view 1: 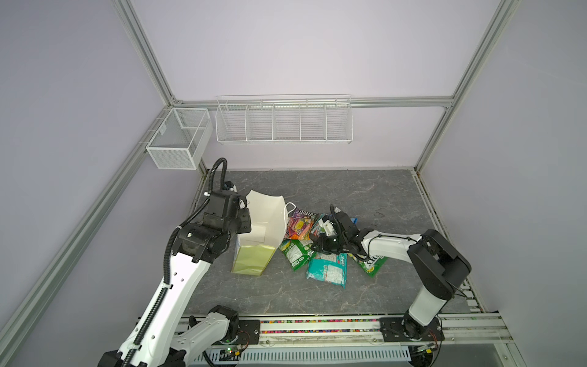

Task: Place the snacks into the paper bag
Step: Pick up the snack at the center of the table.

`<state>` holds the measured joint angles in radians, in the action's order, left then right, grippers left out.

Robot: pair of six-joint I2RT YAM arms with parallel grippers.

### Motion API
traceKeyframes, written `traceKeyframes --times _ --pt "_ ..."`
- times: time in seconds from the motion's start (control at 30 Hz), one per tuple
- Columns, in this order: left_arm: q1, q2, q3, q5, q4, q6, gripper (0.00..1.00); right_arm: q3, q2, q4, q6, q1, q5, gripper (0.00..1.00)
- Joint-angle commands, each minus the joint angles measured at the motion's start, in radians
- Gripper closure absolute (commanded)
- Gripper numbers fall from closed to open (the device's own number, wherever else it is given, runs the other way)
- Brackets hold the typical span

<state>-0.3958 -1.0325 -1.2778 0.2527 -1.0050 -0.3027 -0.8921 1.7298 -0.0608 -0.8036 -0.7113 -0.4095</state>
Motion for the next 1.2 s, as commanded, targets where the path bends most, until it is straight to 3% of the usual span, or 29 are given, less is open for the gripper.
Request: traceKeyframes --times 0.0,0.5,1.17 --pt "-0.008 -0.008 -0.046 -0.001 -0.034 -0.014 1.0 -0.023 -0.07 0.06 0.024 -0.011 0.02 0.93" --pt "-0.021 -0.044 -0.087 0.036 -0.062 -0.01 1.0 -0.014 -0.309 0.209 0.082 -0.032 0.097 0.94" --pt "-0.142 -0.082 -0.078 0.129 -0.056 -0.071 1.0 -0.082 -0.608 0.505 0.236 -0.034 0.239 0.94"
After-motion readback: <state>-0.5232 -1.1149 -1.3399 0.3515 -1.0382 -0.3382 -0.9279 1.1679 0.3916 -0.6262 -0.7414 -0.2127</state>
